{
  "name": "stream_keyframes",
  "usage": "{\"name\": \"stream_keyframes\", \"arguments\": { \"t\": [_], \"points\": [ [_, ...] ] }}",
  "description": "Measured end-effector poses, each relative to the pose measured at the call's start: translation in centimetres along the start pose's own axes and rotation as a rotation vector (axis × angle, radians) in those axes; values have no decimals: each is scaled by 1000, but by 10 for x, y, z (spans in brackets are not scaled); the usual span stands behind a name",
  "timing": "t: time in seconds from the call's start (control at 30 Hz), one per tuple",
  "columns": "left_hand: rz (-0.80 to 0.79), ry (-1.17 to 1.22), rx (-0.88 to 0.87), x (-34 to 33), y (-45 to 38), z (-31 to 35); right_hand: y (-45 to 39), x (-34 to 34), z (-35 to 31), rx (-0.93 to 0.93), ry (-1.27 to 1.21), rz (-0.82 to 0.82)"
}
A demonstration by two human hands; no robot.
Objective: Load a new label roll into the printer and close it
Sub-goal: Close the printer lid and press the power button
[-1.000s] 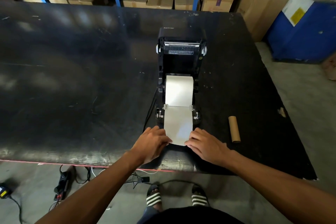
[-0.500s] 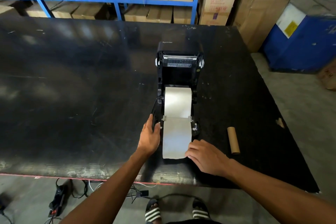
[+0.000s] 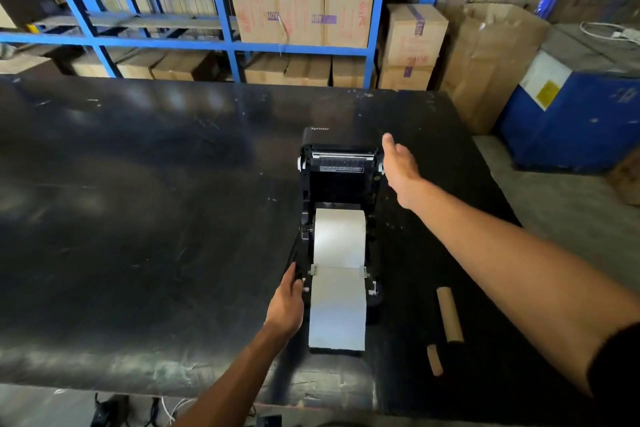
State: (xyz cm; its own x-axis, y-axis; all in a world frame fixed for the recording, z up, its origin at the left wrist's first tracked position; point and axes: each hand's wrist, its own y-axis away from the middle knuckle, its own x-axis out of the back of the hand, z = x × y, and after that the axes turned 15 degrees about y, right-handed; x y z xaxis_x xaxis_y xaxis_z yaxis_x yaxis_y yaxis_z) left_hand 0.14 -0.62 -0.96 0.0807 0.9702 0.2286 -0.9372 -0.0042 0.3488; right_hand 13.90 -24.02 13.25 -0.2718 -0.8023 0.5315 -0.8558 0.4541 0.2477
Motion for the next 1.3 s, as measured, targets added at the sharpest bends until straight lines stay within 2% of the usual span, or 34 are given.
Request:
{"name": "stream_keyframes", "arguments": {
  "t": [0.07,0.17,0.27,0.5,0.63,0.8,1.1,1.3],
  "points": [
    [-10,-22,-18,1,1,-1,-4,-1,-14,-134,-45,-148],
    [-7,-24,-14,0,0,-3,-2,-5,-17,-169,-29,-186],
    [-10,43,21,-1,-2,-7,8,-11,-3,-75,-88,-127],
    [-45,567,235,2,-6,-5,76,-18,68,189,-189,-67],
    [-94,642,247,2,-5,-2,113,-26,112,315,-234,-146],
    [-136,684,229,0,-8,-5,140,-35,140,365,-209,-166],
    [-209,733,167,6,-6,1,162,-47,164,257,-132,-170],
    [-205,694,105,6,-5,-10,159,-53,167,132,-254,-160]
  ]
}}
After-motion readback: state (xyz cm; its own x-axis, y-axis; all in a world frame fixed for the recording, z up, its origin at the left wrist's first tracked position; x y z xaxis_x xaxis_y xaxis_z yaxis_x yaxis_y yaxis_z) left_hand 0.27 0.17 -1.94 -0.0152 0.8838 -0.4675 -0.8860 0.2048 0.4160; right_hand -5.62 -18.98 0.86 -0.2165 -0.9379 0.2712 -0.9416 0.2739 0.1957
